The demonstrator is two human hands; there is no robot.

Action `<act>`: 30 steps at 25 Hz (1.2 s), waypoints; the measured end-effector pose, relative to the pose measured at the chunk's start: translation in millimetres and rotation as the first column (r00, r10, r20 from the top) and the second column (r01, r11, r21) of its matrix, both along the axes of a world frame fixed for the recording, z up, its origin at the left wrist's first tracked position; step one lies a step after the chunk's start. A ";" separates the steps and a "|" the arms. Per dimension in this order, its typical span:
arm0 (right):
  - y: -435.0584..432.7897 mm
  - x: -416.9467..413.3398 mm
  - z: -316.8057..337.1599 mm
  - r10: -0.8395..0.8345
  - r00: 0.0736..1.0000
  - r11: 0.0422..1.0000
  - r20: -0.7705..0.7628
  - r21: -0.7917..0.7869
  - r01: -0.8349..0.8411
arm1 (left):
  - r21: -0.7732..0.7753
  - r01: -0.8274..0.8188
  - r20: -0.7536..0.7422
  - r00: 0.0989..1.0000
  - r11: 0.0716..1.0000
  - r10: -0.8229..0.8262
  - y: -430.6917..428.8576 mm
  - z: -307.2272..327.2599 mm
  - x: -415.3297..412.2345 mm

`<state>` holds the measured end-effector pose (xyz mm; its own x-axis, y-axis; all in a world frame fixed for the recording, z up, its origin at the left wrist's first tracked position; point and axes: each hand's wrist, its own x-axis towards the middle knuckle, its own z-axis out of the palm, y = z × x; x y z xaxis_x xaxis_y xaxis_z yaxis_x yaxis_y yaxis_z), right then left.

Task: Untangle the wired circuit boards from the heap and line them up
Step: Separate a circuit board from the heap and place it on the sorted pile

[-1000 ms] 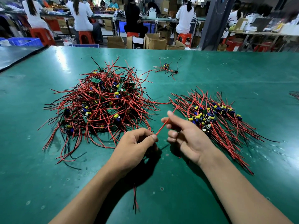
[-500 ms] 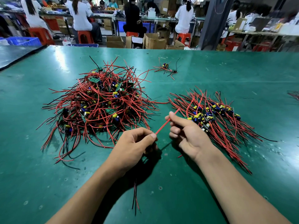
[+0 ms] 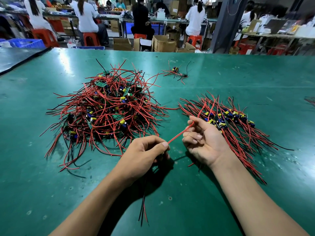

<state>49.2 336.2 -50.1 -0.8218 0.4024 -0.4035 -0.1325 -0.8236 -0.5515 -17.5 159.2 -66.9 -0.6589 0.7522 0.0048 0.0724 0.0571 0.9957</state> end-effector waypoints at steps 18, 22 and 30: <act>-40.4 9.1 -16.3 0.322 0.923 0.338 0.211 0.885 -0.320 | 0.314 -0.255 0.364 0.922 0.914 0.132 -3.6 19.2 -9.9; -49.8 4.6 -11.5 0.251 0.967 0.409 0.045 0.900 -0.149 | 0.300 -0.326 0.377 0.904 0.896 0.203 -5.3 19.9 -12.8; -46.9 -2.0 -7.2 0.140 0.985 0.725 -0.099 0.687 -0.034 | 0.364 -0.282 0.448 0.889 0.888 0.098 -7.8 18.5 -14.2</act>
<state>47.3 289.3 -57.3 -0.8912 0.4485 0.0681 -0.1956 -0.2445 -0.9497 -31.7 151.4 -48.4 -0.7994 0.6006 -0.0173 -0.3120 -0.3903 0.8662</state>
